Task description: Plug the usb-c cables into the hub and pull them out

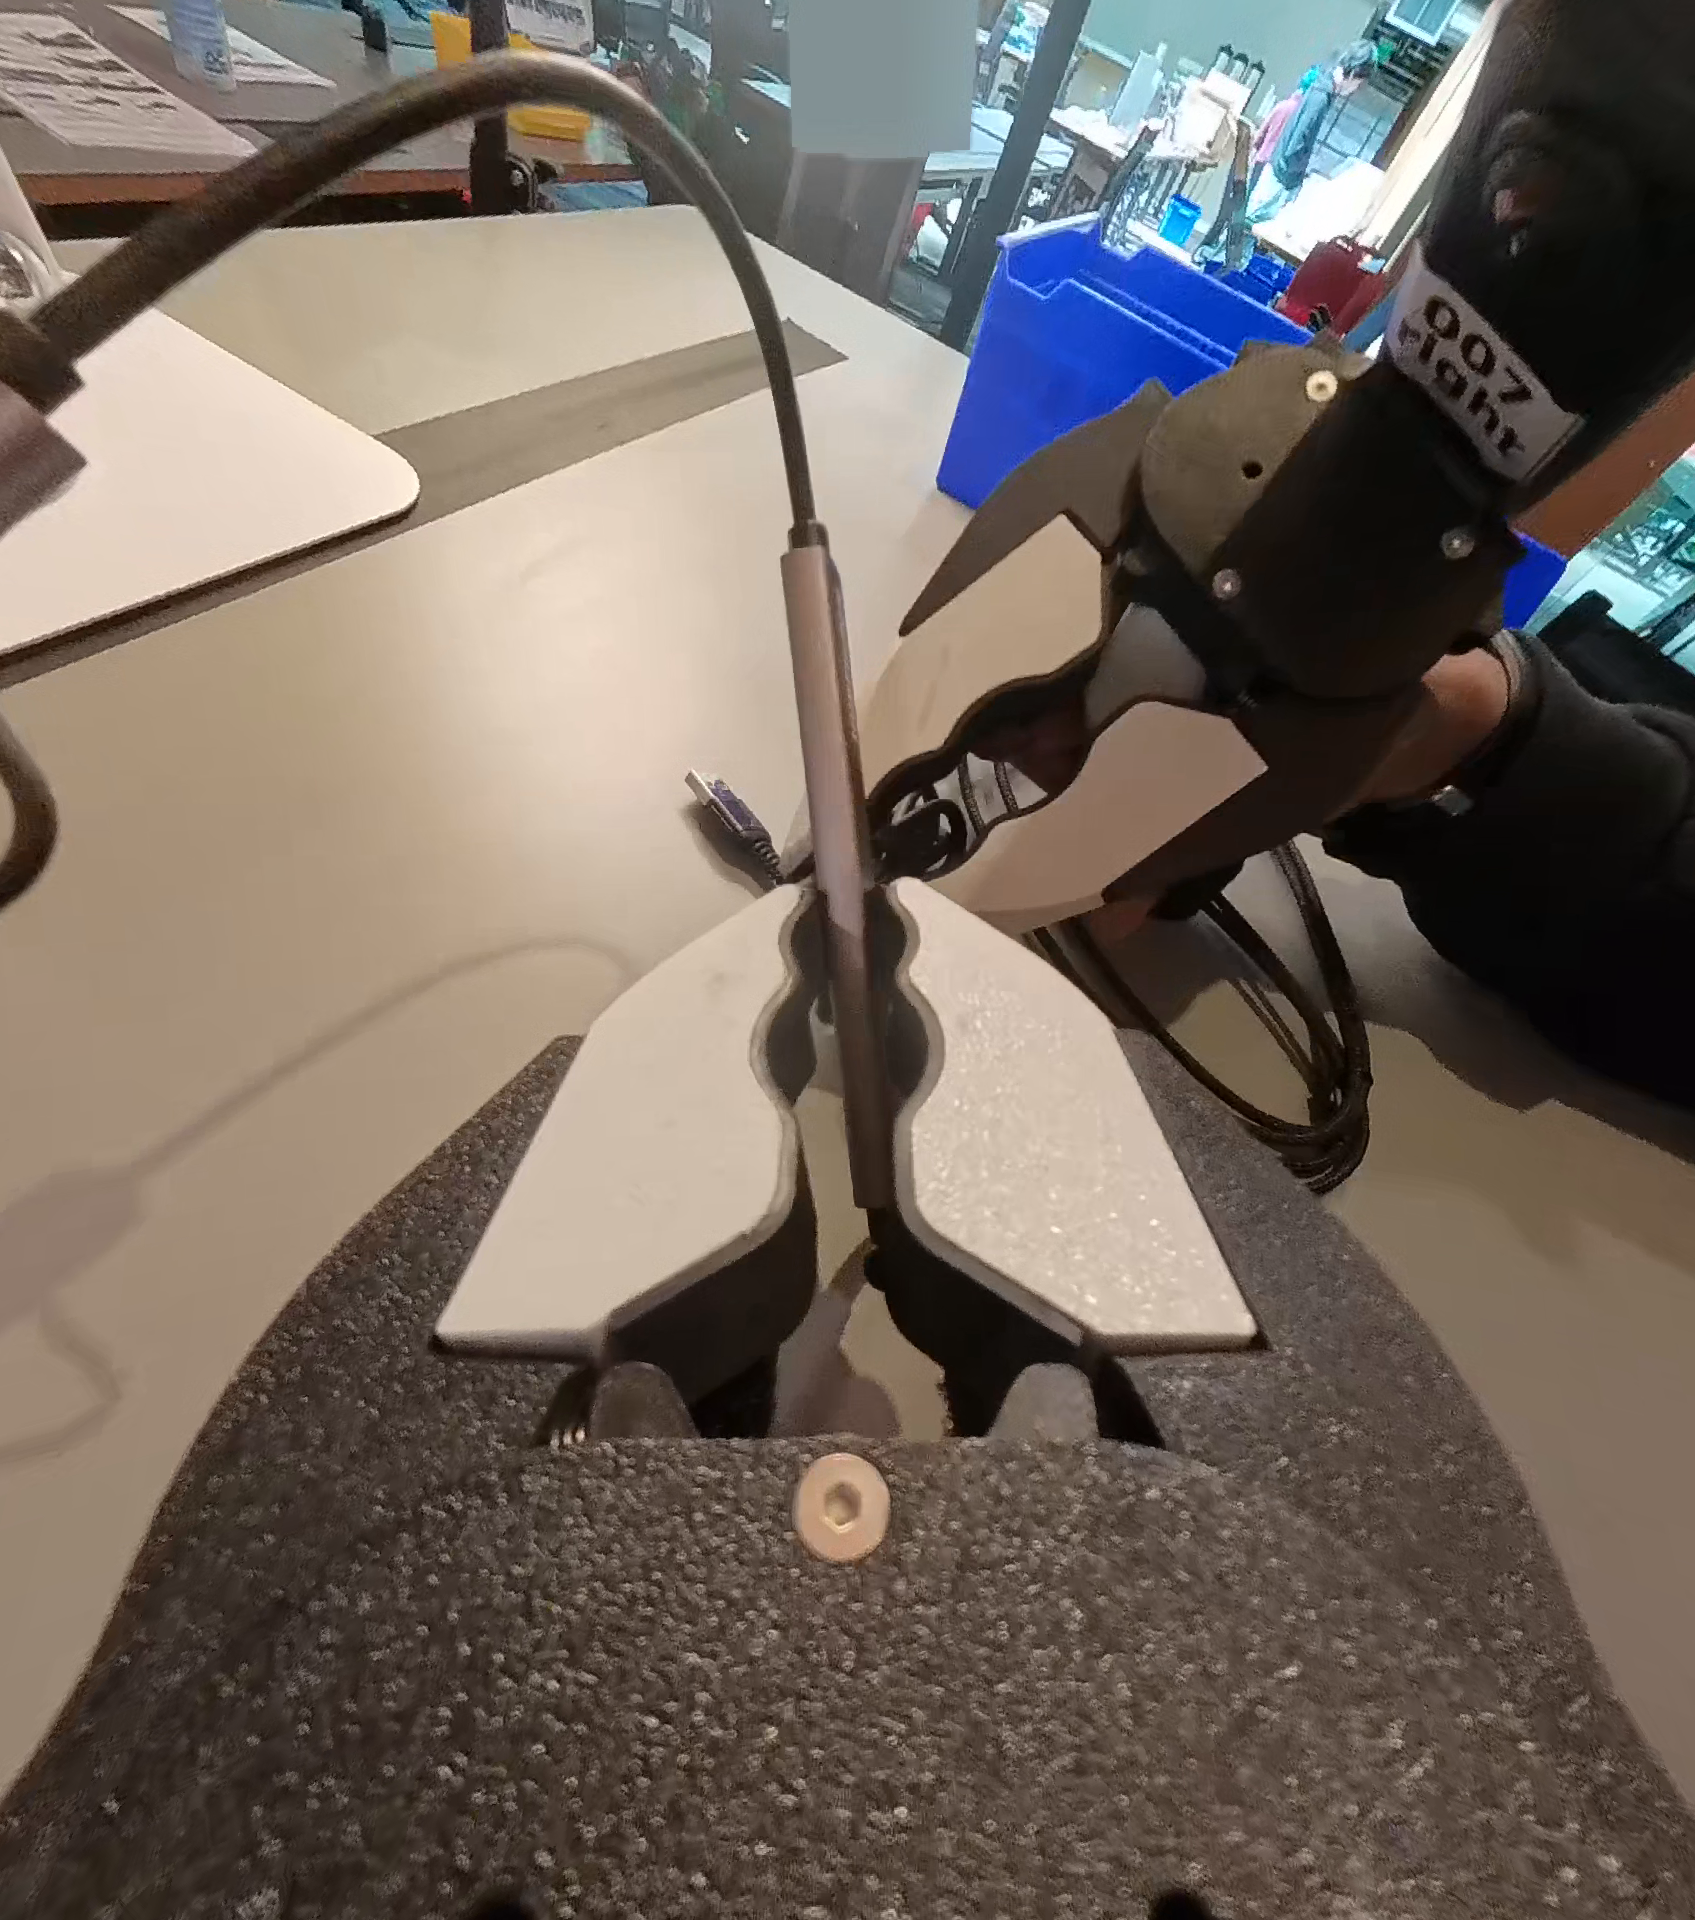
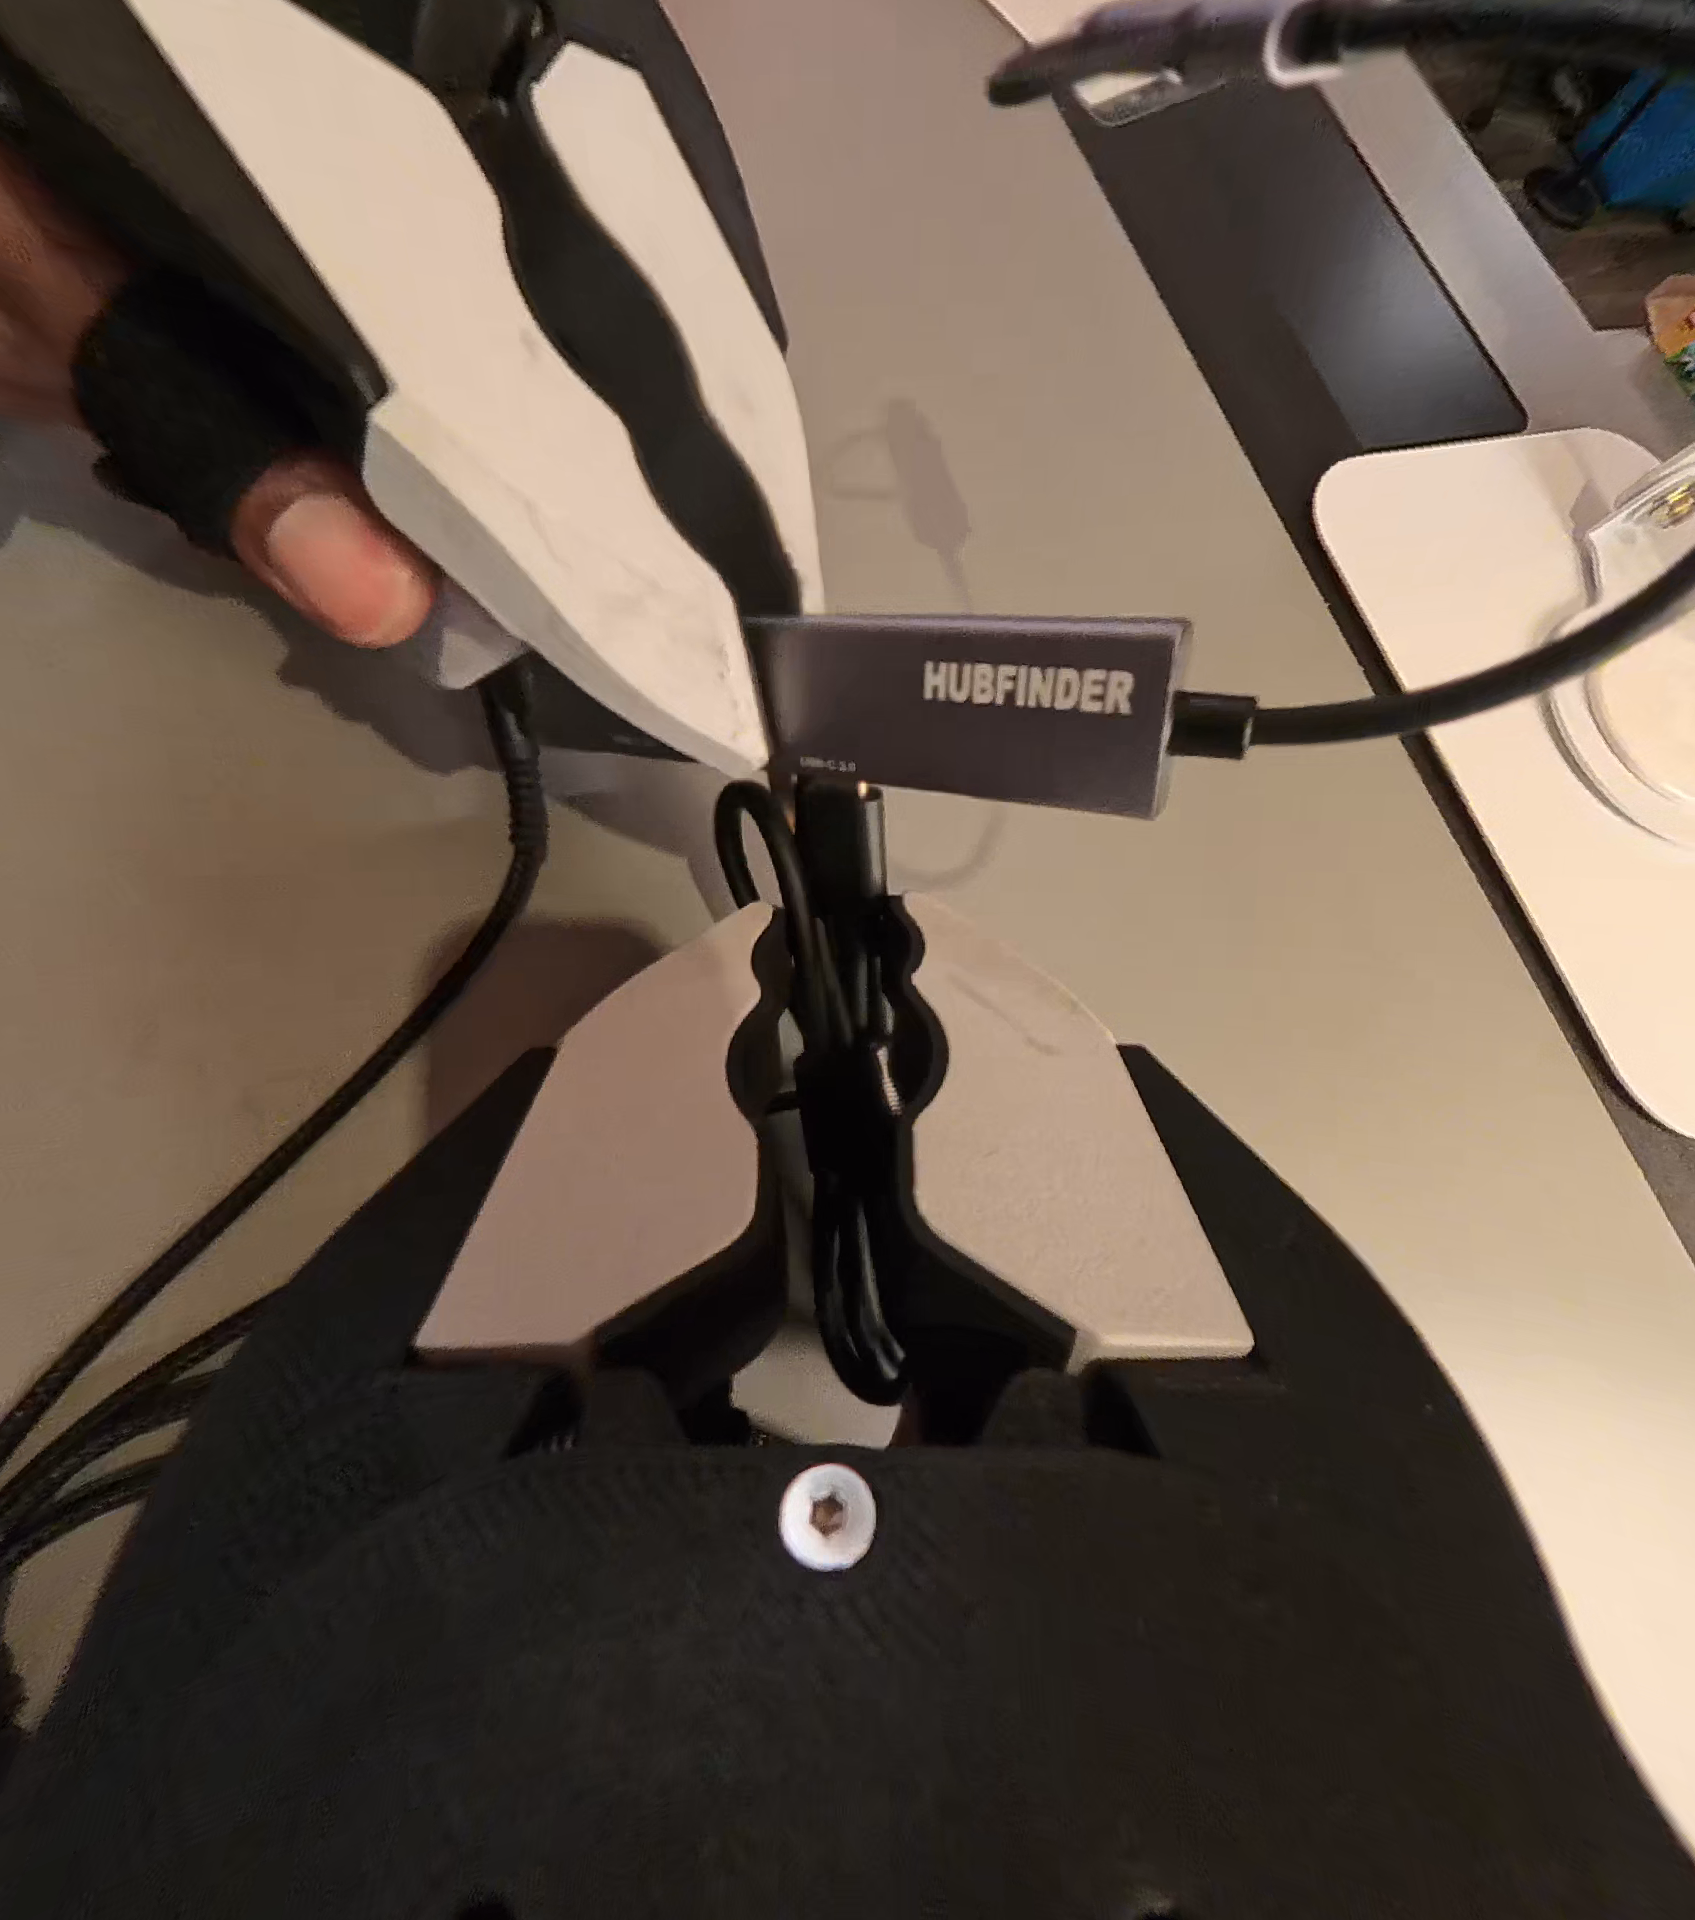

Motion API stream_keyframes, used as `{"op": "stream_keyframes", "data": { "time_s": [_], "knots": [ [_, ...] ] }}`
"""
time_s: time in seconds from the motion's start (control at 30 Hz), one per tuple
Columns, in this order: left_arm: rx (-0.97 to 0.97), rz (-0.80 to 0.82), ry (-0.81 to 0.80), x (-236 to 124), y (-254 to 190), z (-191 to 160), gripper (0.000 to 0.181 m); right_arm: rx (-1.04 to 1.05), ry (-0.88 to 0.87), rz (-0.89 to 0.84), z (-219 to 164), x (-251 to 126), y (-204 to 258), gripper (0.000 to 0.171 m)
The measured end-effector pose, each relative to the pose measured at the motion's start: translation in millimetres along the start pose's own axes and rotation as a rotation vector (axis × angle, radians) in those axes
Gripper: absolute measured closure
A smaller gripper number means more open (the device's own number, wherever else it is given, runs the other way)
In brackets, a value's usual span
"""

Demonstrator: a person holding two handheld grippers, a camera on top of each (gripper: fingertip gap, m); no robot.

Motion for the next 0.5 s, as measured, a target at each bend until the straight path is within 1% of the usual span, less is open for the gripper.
{"op": "stream_keyframes", "data": {
  "time_s": [0.17,0.23,0.4,0.5],
  "knots": [
    [0.026,0.041,0.031,3.3,-1.8,-1.6,0.171,0.028,0.075,-0.024,2.4,1.5,-0.1,0.157],
    [0.025,0.042,0.030,3.1,-1.7,-1.6,0.171,0.029,0.071,-0.024,2.9,1.1,0.0,0.157],
    [0.043,0.034,0.094,4.0,-3.7,-5.3,0.171,-0.062,0.131,-0.025,2.7,1.9,4.5,0.158],
    [0.030,0.015,0.107,2.7,-3.8,-6.5,0.170,-0.078,0.130,-0.011,3.2,1.4,6.2,0.158]
  ]
}}
Point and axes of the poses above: each gripper's, where its closed fingertips meet, x out along the fingers, z out of its top, y = z × x across the jaws, the point moved 9 cm from there along -x, back along the fingers, and after that the axes turned 9 degrees about -y, right-handed, at the moved point
